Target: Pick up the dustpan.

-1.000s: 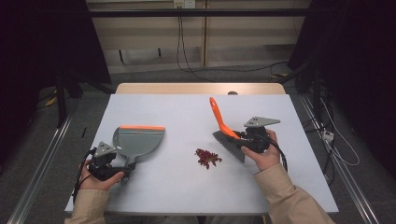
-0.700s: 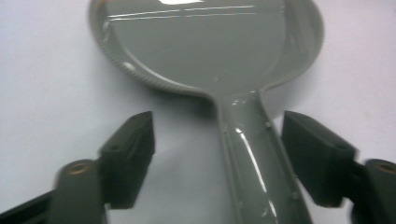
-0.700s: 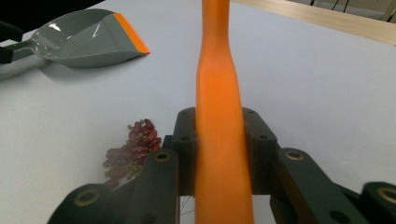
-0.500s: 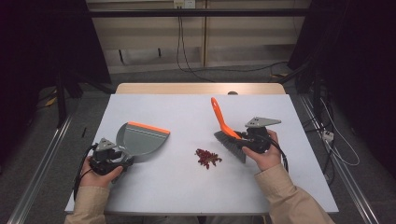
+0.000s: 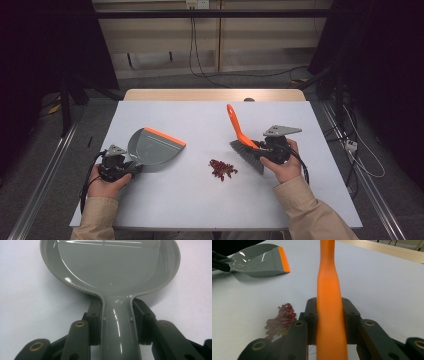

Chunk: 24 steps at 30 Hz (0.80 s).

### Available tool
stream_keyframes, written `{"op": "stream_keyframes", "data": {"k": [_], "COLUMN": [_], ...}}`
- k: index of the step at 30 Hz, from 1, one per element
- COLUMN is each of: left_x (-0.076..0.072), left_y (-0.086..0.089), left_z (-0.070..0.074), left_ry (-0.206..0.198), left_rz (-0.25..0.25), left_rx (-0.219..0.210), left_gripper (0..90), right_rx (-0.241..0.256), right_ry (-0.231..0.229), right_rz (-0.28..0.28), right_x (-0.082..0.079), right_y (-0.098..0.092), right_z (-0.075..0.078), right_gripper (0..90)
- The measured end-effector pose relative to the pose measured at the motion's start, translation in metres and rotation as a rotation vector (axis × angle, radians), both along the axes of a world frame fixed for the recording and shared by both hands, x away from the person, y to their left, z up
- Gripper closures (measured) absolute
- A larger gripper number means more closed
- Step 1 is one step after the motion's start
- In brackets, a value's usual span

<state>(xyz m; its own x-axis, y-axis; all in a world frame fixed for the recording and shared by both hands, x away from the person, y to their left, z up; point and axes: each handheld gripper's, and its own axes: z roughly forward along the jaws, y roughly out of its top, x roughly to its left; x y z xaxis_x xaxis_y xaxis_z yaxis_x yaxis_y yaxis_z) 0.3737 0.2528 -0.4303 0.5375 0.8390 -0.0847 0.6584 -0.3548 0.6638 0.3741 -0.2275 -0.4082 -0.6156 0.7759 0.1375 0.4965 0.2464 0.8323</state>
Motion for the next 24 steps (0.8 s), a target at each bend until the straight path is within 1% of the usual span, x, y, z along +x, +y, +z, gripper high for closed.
{"op": "stream_keyframes", "data": {"k": [2,3,4,5,6,8,13,15,16,17,19,24], "left_x": [-0.001,-0.001,-0.002,-0.002,-0.003,-0.005,-0.015,-0.02,-0.022,-0.023,-0.026,-0.031], "left_y": [0.0,0.0,0.0,0.0,0.0,0.002,0.004,0.002,0.001,0.0,-0.003,-0.013], "left_z": [0.0,0.001,0.002,0.003,0.005,0.008,0.019,0.022,0.023,0.024,0.025,0.027], "left_ry": [0.007,-0.001,0.003,0.0,-0.002,-0.011,-0.032,-0.04,-0.038,-0.038,-0.025,-0.016], "left_rz": [-0.012,-0.013,-0.019,-0.028,-0.027,-0.037,-0.105,-0.126,-0.146,-0.157,-0.194,-0.273], "left_rx": [-0.025,-0.033,-0.035,-0.04,-0.055,-0.059,-0.047,-0.056,-0.053,-0.059,-0.059,-0.047], "left_gripper": [63.2,63.2,63.2,63.2,63.2,63.2,63.2,63.1,63.1,63.1,63.1,63.0], "right_rx": [0.002,0.003,0.003,0.004,0.004,0.003,0.005,0.006,0.006,0.001,-0.006,-0.016], "right_ry": [-0.002,-0.004,-0.004,-0.003,-0.003,-0.004,-0.008,-0.009,-0.008,-0.008,-0.009,-0.004], "right_rz": [0.001,-0.001,-0.003,-0.002,-0.003,-0.004,-0.013,-0.013,-0.016,-0.017,-0.023,-0.026], "right_x": [0.0,0.0,0.0,0.0,0.0,0.0,0.0,0.0,0.001,0.001,0.001,0.004], "right_y": [0.0,0.0,-0.001,-0.001,-0.001,-0.002,-0.002,-0.003,-0.003,-0.002,-0.002,-0.001], "right_z": [0.0,0.0,0.0,0.0,0.0,0.0,0.001,0.001,0.001,0.001,0.002,0.002], "right_gripper": [71.0,71.0,71.1,71.1,71.1,71.1,71.0,71.1,71.1,71.1,71.1,71.1]}}
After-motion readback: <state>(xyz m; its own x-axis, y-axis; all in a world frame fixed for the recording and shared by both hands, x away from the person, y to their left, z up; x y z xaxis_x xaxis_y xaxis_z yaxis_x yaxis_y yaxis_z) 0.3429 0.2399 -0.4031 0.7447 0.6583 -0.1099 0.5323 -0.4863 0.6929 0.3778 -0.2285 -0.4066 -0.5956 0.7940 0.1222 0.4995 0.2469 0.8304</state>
